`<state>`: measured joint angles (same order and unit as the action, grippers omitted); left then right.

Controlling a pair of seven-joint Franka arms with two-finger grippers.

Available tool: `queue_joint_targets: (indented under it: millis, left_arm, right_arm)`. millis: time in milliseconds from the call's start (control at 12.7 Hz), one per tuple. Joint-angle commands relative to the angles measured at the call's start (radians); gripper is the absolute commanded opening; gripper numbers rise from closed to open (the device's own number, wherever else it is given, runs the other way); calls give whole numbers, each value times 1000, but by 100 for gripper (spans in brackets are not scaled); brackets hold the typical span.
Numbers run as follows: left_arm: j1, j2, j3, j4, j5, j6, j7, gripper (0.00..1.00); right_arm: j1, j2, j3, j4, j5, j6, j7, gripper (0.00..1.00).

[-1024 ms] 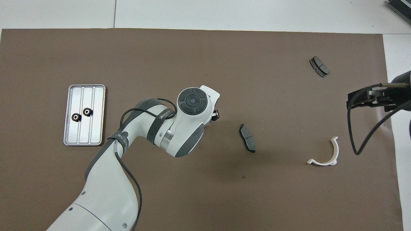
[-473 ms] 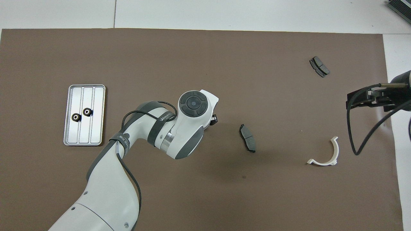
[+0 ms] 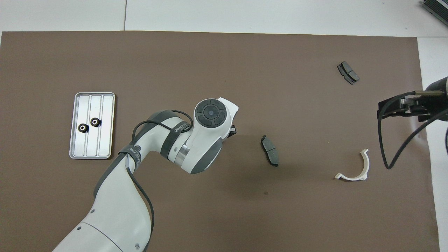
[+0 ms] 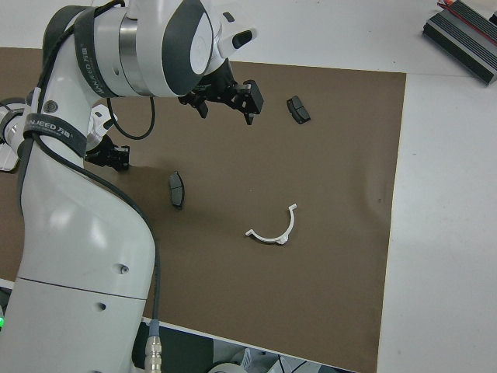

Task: Pick bearing gear from pile to tray
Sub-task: 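Grasp the last black bearing at the table center with the left gripper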

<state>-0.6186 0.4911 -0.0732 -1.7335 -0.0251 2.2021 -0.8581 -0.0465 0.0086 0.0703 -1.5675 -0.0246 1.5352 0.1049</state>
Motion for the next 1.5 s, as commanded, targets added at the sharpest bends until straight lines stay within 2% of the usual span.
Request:
queue_joint_targets:
  millis: [0,158,394,630,709,788,945,1024,1418]
  left_arm:
    - [-3,-14,15,-20,-9,-9,4,9]
    - [10,-20,21,-6,-9,-16,5,4]
    - [80,-60,20,5,-6,-45,19,0]
    - [118,-66,21,-1,-4,-68,66,0]
    - [126,-66,21,-1,-6,-58,67,9]
    - [128,-65,21,-3,-6,-49,65,26]
    - [140,-65,21,-6,-6,-47,59,40]
    - [138,-65,21,-6,-6,-42,53,43]
    - [123,-63,20,-26,-6,27,10,42]
  right_arm:
    - [-9,-15,3,-19,15,14,-31,100]
    - [-9,-15,3,-19,15,14,-31,100]
    - [-9,-15,3,-19,15,13,-31,100]
    - [-9,-15,3,-19,15,14,-31,100]
    - [-9,-15,3,-19,15,13,-31,100]
    - [-9,-15,3,-19,15,14,-31,100]
    - [-9,-15,3,-19,15,14,-31,100]
    - [-9,-15,3,-19,15,14,-31,100]
    - [-9,-15,3,-19,15,13,-31,100]
